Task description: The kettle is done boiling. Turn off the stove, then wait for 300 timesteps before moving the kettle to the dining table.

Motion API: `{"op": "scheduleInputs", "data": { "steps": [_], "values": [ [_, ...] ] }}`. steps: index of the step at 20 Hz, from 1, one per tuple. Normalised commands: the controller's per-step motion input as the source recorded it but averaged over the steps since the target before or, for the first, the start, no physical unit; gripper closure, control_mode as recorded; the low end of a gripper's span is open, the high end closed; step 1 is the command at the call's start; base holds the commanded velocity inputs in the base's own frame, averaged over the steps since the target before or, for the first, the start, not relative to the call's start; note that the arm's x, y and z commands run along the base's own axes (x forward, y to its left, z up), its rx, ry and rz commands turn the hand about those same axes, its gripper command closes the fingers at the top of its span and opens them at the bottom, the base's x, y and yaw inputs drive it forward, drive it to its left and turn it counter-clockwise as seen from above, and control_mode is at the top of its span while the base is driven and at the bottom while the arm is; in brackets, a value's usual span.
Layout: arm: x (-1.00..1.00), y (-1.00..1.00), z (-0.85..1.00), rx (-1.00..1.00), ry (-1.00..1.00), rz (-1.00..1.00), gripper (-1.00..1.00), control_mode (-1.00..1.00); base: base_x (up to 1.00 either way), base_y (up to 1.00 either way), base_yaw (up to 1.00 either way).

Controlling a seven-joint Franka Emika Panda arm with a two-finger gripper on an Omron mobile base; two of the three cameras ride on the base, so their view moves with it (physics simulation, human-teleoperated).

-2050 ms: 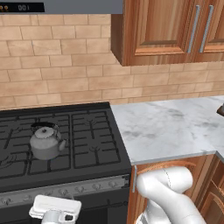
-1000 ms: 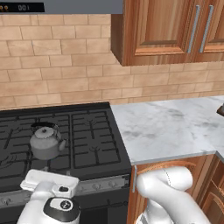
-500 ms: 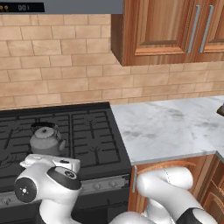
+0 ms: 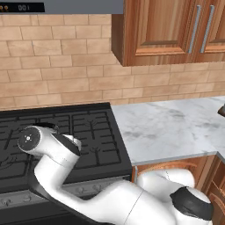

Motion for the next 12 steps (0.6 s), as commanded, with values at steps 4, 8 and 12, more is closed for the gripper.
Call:
{"op": "scheduleInputs", "data": {
  "steps": [4,8,12],
  "values": [
    [0.41,0.00,0.08,-0.04,0.19,0.06,-1.00,-1.00,0.00,0.00,0.00],
    [0.10,0.00,0.14,-0.07,0.09,0.06,-1.00,-1.00,0.00,0.00,0.00],
    [0.11,0.00,0.04,-0.04,0.08,0.08,-1.00,-1.00,0.00,0.00,0.00]
  ]
}}
